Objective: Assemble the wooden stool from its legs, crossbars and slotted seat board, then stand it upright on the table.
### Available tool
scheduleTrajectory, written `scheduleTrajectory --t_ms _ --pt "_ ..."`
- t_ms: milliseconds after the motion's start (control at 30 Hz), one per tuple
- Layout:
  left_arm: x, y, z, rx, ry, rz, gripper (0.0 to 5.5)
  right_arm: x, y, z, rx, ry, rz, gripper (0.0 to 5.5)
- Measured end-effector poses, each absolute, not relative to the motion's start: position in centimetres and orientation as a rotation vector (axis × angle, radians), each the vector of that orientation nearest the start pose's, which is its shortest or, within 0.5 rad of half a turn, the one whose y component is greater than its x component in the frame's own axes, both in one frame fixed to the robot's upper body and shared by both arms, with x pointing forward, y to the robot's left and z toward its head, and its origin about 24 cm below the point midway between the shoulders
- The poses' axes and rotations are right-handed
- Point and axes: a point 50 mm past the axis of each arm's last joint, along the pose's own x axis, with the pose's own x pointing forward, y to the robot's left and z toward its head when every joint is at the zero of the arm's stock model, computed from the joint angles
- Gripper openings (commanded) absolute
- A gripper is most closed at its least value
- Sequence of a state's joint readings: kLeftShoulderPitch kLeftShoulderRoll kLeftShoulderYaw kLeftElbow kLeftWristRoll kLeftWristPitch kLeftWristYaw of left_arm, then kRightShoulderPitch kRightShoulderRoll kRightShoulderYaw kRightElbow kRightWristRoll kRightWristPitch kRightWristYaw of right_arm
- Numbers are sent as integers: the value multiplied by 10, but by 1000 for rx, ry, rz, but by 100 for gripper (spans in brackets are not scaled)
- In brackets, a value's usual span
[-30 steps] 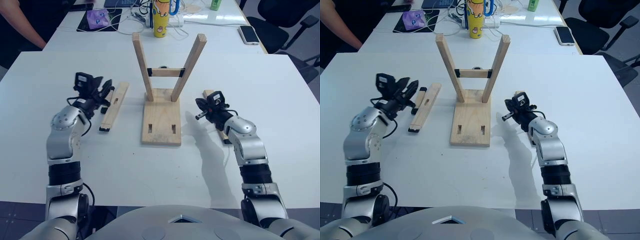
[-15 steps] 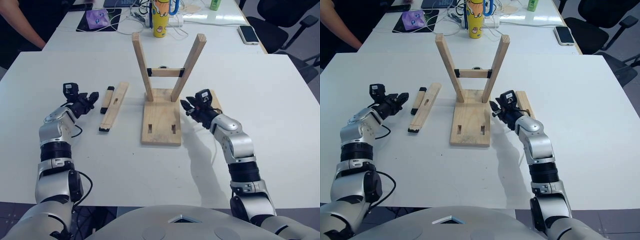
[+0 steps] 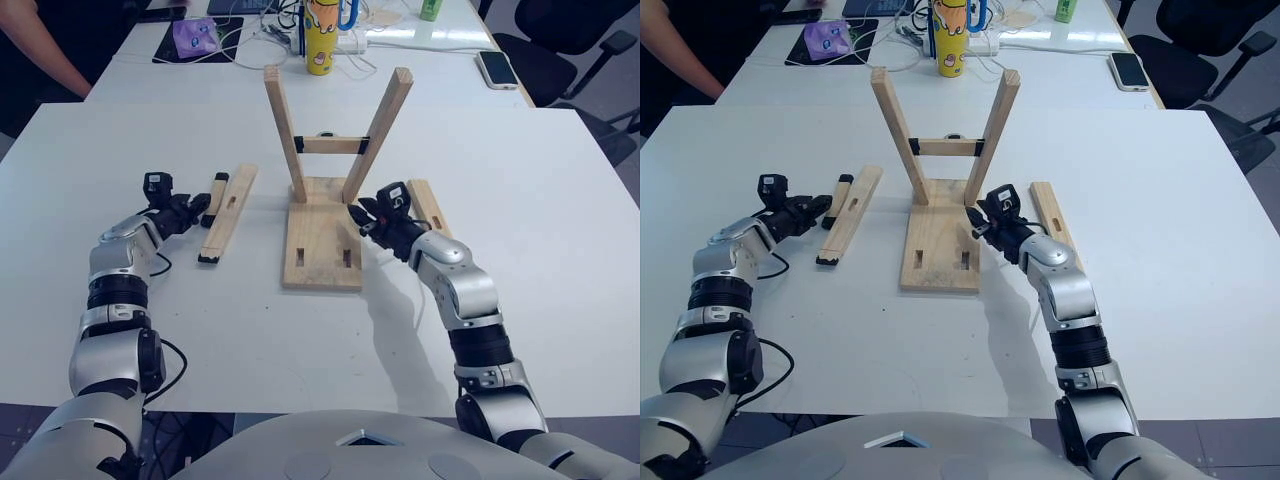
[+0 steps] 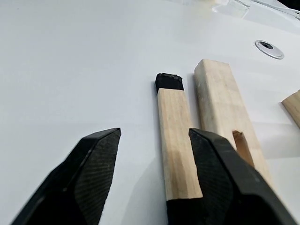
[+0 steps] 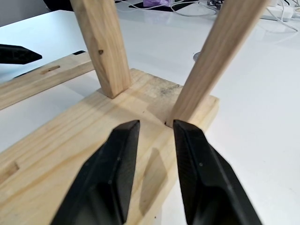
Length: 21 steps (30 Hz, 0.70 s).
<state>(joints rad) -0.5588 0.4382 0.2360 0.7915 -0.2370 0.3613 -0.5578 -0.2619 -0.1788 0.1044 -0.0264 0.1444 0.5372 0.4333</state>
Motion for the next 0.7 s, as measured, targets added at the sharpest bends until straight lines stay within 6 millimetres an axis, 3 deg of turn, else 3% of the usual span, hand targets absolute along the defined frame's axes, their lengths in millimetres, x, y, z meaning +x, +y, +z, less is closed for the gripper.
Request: scheduleTrajectory --t_ms 267,433,700 --pt "331 253 32 -176 502 -278 271 286 -114 62 -27 301 603 133" --pt "335 256 34 -120 524 -254 271 285 -115 61 -35 312 598 133" --pt "335 262 33 -71 553 -223 153 285 -115 60 -45 321 586 137"
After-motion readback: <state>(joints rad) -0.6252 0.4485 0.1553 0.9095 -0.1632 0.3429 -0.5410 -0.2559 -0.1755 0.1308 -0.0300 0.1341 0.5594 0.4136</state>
